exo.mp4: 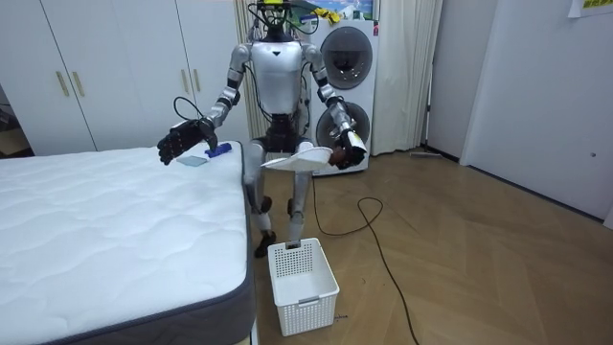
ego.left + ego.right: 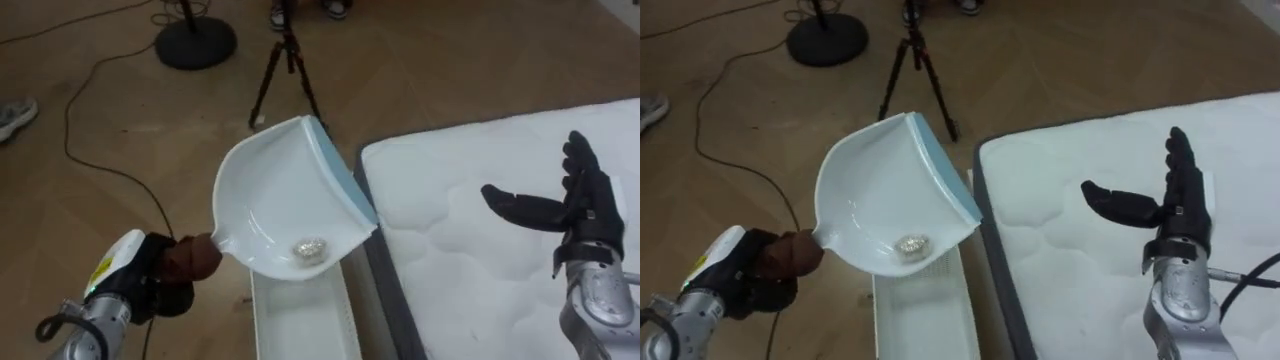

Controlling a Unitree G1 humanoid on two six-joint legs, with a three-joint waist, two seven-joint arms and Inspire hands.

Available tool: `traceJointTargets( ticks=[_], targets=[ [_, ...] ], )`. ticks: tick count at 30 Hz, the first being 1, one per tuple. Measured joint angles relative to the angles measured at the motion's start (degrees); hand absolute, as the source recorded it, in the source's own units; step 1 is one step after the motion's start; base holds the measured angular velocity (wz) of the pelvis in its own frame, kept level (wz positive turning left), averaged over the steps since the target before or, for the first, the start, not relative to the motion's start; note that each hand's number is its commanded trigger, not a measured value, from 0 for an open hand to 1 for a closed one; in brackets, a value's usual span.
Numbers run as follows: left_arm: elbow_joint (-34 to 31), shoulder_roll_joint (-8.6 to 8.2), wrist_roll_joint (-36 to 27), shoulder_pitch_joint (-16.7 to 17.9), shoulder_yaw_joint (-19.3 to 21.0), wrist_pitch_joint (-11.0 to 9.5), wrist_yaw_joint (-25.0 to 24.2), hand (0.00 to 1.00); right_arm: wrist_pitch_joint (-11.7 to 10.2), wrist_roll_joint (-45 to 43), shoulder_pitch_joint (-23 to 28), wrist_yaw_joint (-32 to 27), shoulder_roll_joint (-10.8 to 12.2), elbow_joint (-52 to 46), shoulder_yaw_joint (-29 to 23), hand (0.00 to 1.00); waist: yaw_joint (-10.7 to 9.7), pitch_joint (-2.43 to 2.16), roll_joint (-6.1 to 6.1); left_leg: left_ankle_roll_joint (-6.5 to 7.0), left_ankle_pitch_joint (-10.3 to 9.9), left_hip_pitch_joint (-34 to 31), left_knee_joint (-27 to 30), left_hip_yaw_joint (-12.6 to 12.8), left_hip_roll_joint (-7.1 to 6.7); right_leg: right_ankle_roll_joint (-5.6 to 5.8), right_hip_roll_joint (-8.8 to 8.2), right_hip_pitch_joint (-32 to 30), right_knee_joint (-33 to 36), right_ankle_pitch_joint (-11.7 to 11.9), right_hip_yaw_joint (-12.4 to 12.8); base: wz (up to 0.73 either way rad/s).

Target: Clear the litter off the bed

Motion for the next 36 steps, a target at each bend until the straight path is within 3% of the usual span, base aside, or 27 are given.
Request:
traceJointTargets(
  ticks=[3,4,5,6,8,11,13,15,16,17,18,20,23,28,31,34,36],
  targets=[
    [0.36,0.14,-6.41,-0.75,0.04,-0.16,-0.38,1.0,0.01,-0.76,-0.06,-0.58,-0.02,0.23,0.76,0.0,0.27,0.06,0.32,1.07,-1.09,0.12,1.91,-0.22,-1.12,0.71,-3.04,-3.37,10.49,-1.41,0.17,0.13],
    [0.31,0.2,-7.22,-0.88,0.06,-0.17,-0.68,1.0,0.02,-1.25,-0.04,-0.79,-0.01,0.23,0.99,0.0,0.2,0.06,0.33,1.12,-1.41,0.09,2.35,-0.46,-1.34,0.71,-3.29,-4.08,12.24,-1.41,0.52,0.16],
    [0.32,0.34,-9.32,-1.33,0.04,-0.18,-1.23,1.0,0.02,-1.81,-0.05,-0.8,-0.01,0.23,1.15,0.0,0.14,0.16,0.29,1.28,-1.9,0.31,2.86,-1.47,-2.13,0.61,-3.67,-6.08,15.84,-1.43,2.36,0.27],
    [0.28,0.33,-11.27,-1.41,0.03,-0.34,-1.39,1.0,0.02,-1.91,-0.05,-0.82,-0.02,0.23,1.17,0.0,-0.28,0.18,0.33,1.3,-2.03,0.57,2.68,-2.49,-2.63,0.57,-3.26,-7.64,17.8,-1.92,5.04,0.34],
    [0.28,0.33,-13.0,-1.89,0.04,-0.69,-1.81,1.0,0.02,-1.88,-0.01,-1.05,-0.03,0.23,1.03,0.0,-0.7,0.21,0.3,1.37,-1.68,0.91,2.48,-3.81,-2.91,0.27,-1.9,-9.73,17.59,-2.55,7.31,0.41],
    [-0.17,0.33,-15.23,-2.17,0.01,-1.15,-2.5,1.0,-0.1,-1.68,-0.02,-1.7,-0.01,0.49,1.08,0.0,-1.69,0.32,0.11,1.29,-1.62,1.78,2.44,-7.05,-3.01,0.11,0.44,-12.35,12.84,-2.43,9.02,0.56],
    [-0.24,0.33,-15.41,-3.03,-0.06,-1.56,-2.78,1.0,-0.13,-1.89,-0.02,-2.46,-0.01,0.57,1.08,0.0,-2.09,0.32,-0.53,1.23,-1.49,1.74,2.34,-8.71,-3.08,-0.3,1.73,-13.03,7.86,-1.34,10.82,0.63],
    [-0.22,0.25,-16.07,-3.24,-0.31,-1.62,-2.91,1.0,-0.58,-2.06,-0.02,-2.52,-0.01,0.57,1.08,0.0,-1.89,0.01,-1.28,1.25,-1.46,2.26,2.14,-10.53,-3.19,-0.71,2.62,-12.57,2.79,2.0,11.05,0.4],
    [-0.24,0.29,-16.18,-3.25,-0.28,-1.69,-2.9,1.0,-0.87,-2.06,-0.03,-2.52,-0.01,0.56,1.08,0.0,-1.56,0.05,-1.67,1.24,-1.46,2.58,1.76,-10.61,-3.29,-0.96,2.63,-12.39,2.29,3.21,11.04,0.22],
    [-0.23,0.49,-16.71,-3.19,-0.28,-1.69,-2.88,1.0,-1.41,-2.04,-0.04,-2.61,-0.01,0.55,1.09,0.0,-1.31,-0.01,-2.53,1.06,-1.59,3.02,1.18,-10.71,-3.71,-1.29,2.62,-11.47,1.5,6.53,10.93,0.22],
    [-0.22,0.45,-17.98,-3.2,-0.3,-1.69,-2.81,1.0,-1.75,-2.05,-0.18,-2.78,-0.09,0.55,1.04,0.0,-1.28,-0.01,-3.22,0.84,-1.87,3.09,0.74,-10.51,-3.97,-1.08,2.37,-10.23,0.27,6.51,10.78,0.19],
    [-0.22,0.13,-20.41,-3.2,-0.4,-1.7,-2.82,1.0,-2.04,-2.05,-0.52,-2.83,-0.09,0.56,1.09,0.0,-1.29,0.04,-3.3,0.33,-2.16,3.33,0.11,-10.04,-3.53,-1.0,2.43,-9.18,-1.34,6.22,10.17,0.18],
    [-0.21,-0.3,-22.61,-3.37,-0.64,-1.7,-2.89,1.0,-2.05,-2.05,-0.55,-2.66,-0.09,0.56,1.08,0.0,-1.48,0.07,-3.62,-0.59,-2.89,3.89,-0.95,-6.05,-2.1,-1.26,2.42,-8.25,-1.48,5.21,8.99,0.18],
    [0.93,-0.29,-25.09,-3.47,-2.01,-1.67,-2.94,1.0,-2.05,-2.05,-0.52,-2.54,-0.09,0.59,1.14,0.0,-1.36,0.11,-3.83,-0.55,-2.95,5.11,-1.31,-3.46,-1.49,-1.37,2.38,-7.18,-1.56,3.78,8.78,0.13],
    [1.49,-0.31,-25.09,-3.46,-2.9,-1.61,-3.84,1.0,-2.06,-2.05,-0.58,-2.07,-0.09,0.59,1.14,0.0,-1.24,0.11,-3.81,-1.63,-3.54,5.4,-1.35,-2.28,-1.2,-1.41,2.35,-6.65,-1.57,3.07,8.84,0.1],
    [1.48,-0.4,-24.71,-3.4,-2.82,-0.93,-4.45,1.0,-2.18,-2.06,-0.67,-1.3,-0.1,1.07,1.01,0.0,-0.35,0.15,-3.76,-4.24,-4.97,5.29,-0.42,-0.71,-0.49,-1.72,2.73,-6.47,-1.29,2.68,9.08,-0.08],
    [1.51,-0.43,-24.5,-3.02,-2.84,-0.66,-4.77,1.0,-2.18,-2.03,-0.58,-0.33,-0.09,1.07,1.03,0.0,-0.02,0.2,-3.13,-8.12,-7.14,5.01,1.77,-0.01,0.37,-2.12,3.59,-5.48,-1.36,2.38,8.7,-0.11]
  ],
)
